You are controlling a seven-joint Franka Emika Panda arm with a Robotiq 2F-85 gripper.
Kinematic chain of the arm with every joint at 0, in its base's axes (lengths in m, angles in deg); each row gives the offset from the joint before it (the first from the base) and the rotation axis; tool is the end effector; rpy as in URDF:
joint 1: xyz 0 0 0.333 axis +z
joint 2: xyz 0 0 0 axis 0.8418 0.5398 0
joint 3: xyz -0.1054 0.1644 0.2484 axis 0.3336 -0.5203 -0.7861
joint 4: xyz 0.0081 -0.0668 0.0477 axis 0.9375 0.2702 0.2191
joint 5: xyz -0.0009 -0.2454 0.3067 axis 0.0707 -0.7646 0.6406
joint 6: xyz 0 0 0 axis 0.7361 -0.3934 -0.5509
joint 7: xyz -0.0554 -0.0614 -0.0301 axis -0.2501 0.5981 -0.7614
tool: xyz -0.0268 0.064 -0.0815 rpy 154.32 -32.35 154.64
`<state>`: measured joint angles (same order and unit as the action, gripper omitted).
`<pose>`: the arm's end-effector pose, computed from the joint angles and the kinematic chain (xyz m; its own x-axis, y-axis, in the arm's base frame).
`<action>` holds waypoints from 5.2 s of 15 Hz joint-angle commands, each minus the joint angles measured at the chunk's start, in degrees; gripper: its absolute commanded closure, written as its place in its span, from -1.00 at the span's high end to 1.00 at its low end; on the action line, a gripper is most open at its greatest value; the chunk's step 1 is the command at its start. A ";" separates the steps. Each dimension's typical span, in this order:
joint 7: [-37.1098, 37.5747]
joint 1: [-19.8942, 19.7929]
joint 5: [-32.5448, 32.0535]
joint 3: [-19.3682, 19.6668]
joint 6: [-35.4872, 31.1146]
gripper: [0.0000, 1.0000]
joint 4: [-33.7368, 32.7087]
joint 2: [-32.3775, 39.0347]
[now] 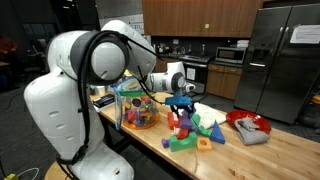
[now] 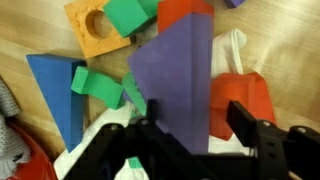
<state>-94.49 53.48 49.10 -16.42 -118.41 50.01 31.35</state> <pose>0.4891 -0.0742 0.3844 0.9883 0.1391 0.0629 0.1258 -0.9755 0.1804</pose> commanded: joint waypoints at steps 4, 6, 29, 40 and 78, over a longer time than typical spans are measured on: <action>-0.05 -0.14 0.07 -0.16 0.14 0.43 -0.08 -0.01; -0.05 -0.14 0.07 -0.16 0.14 0.43 -0.08 -0.01; 0.53 -0.17 -0.28 -0.32 0.01 0.99 -0.19 0.48; 0.85 -0.28 -0.58 -0.34 -0.56 0.24 -0.65 2.16; 0.74 -0.41 0.16 0.51 -0.11 0.84 -5.59 7.06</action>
<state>-93.71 53.23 49.22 -15.73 -118.68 44.51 38.43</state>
